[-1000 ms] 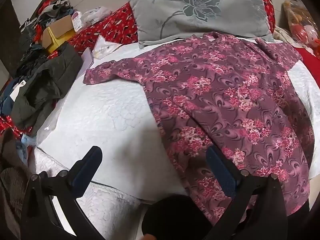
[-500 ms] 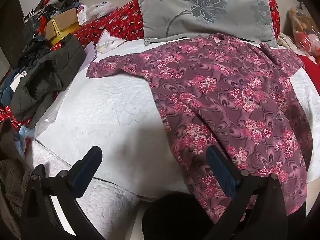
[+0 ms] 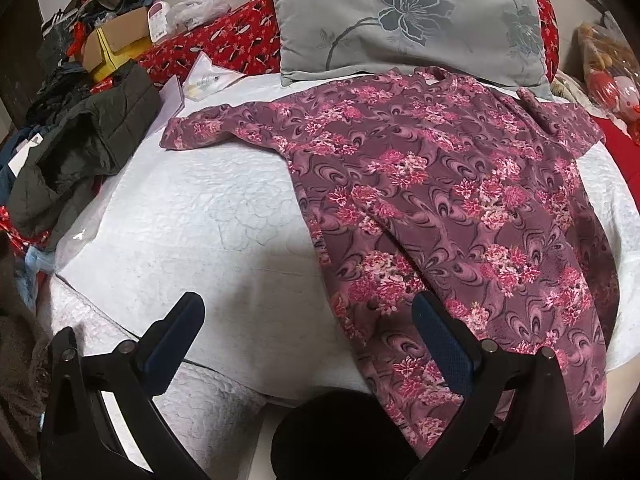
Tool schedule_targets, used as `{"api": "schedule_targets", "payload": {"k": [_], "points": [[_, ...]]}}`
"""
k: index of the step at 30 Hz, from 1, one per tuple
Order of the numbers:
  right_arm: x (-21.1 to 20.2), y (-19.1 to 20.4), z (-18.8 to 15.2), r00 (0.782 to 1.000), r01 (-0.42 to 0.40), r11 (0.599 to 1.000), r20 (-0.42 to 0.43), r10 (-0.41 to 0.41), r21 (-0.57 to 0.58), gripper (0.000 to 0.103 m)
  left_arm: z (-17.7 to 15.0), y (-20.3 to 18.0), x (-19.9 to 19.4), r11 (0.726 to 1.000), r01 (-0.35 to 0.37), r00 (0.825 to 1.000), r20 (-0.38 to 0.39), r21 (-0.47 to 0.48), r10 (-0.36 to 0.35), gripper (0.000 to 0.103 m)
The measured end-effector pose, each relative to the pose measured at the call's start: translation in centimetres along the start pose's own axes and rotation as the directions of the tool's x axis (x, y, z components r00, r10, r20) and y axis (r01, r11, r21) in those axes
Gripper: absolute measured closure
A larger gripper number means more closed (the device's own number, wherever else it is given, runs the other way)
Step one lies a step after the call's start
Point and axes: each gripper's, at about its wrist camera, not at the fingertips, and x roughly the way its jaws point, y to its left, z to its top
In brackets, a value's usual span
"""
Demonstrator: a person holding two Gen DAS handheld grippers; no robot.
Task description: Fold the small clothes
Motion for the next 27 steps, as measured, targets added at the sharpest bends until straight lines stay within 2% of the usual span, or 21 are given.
{"api": "schedule_targets", "payload": {"k": [10,27], "points": [[0.2,0.3,-0.4,1.0,-0.003,1.0,-0.02,0.003,0.011,0.0,-0.2,0.5,0.5,0.999,0.032,0.999,-0.014,-0.031,-0.032,0.0],[0.7,1.0,-0.4,0.999,-0.043,0.999,-0.024,0.044,0.022,0.001,-0.3,0.7,0.9,0.999,0.032,0.999,-0.03,-0.039,-0.033,0.0]]}}
